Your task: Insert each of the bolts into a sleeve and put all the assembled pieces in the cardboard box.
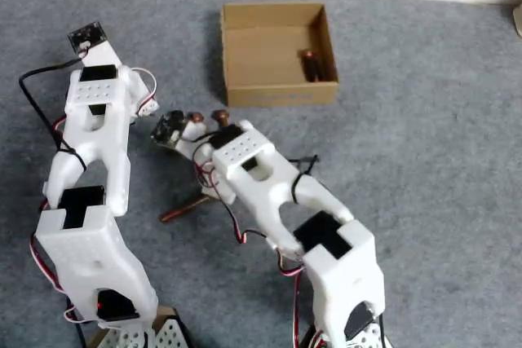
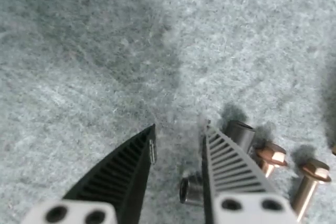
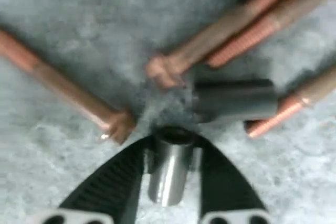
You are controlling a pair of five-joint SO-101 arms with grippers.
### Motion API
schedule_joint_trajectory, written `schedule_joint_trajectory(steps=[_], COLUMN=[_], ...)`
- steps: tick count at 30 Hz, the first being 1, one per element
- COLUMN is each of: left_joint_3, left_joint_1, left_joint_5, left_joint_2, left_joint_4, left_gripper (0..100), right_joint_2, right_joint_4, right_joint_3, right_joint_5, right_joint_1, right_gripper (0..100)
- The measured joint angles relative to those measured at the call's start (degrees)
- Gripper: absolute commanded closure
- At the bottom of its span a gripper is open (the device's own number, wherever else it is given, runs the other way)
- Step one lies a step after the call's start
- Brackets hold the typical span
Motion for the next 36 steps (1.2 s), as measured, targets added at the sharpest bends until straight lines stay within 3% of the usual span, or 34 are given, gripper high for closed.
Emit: schedule_joint_trajectory(steps=[16,36], left_joint_3=[0.0,0.0], left_joint_1=[0.0,0.6], left_joint_5=[0.0,0.0], left_joint_2=[0.0,0.0], left_joint_4=[0.0,0.0], left_gripper=[85,85], right_joint_2=[-0.7,-40.1], right_joint_4=[1.1,2.5], right_joint_3=[-0.4,16.4], right_joint_5=[0.0,-6.5], right_joint_1=[2.2,7.1], right_gripper=[99.3,99.3])
